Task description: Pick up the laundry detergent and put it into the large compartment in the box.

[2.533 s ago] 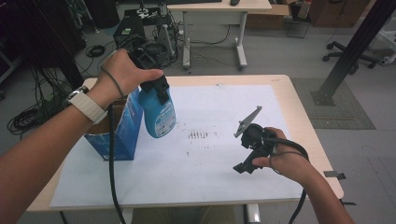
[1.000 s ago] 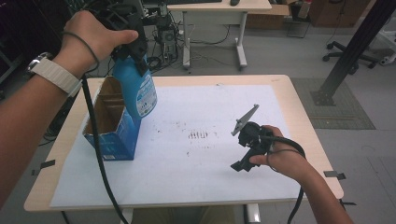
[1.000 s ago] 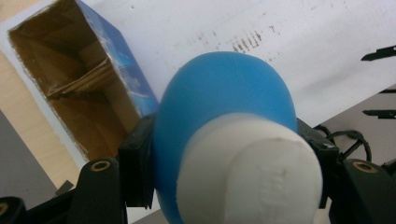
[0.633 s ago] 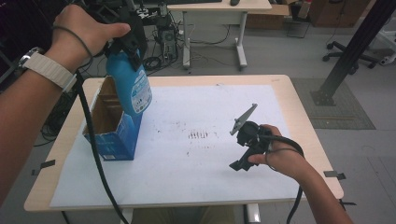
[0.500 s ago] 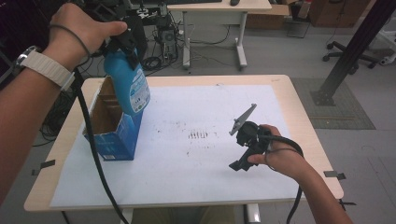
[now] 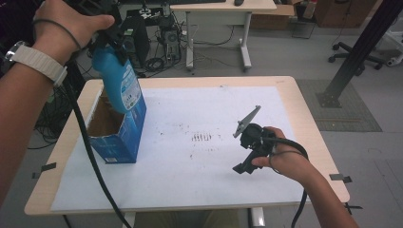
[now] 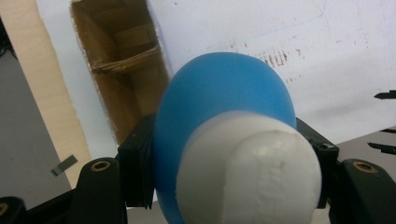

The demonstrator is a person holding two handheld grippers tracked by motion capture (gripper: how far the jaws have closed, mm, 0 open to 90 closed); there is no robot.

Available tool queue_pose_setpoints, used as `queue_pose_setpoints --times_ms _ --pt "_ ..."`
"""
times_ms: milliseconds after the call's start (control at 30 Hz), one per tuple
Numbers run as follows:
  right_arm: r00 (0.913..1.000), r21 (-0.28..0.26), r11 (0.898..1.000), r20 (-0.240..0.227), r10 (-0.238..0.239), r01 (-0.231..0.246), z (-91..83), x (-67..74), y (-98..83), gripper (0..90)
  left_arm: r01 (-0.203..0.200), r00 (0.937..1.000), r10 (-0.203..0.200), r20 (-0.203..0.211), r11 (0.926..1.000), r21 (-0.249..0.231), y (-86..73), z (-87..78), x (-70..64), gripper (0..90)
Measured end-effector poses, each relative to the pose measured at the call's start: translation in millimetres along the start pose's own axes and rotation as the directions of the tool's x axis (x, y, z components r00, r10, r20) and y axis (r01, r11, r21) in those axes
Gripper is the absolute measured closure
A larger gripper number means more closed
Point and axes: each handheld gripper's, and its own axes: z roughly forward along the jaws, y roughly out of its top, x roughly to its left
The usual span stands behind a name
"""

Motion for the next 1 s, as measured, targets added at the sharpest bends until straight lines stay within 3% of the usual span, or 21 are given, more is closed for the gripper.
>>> queue_pose_setpoints --times_ms 533,1000 --pt "1.0000 0.001 1.000 -0.004 -0.004 0.004 2.1 -1.1 3.0 10.5 0.081 0.9962 -0.080 -0.034 0.9967 0.005 -1.2 5.8 22.5 37.1" --pt "1.0000 -0.001 1.000 -0.004 0.000 0.000 1.7 -1.2 0.5 10.5 0.136 0.9901 -0.136 -0.036 0.9906 0.010 -2.7 13.6 37.2 37.1"
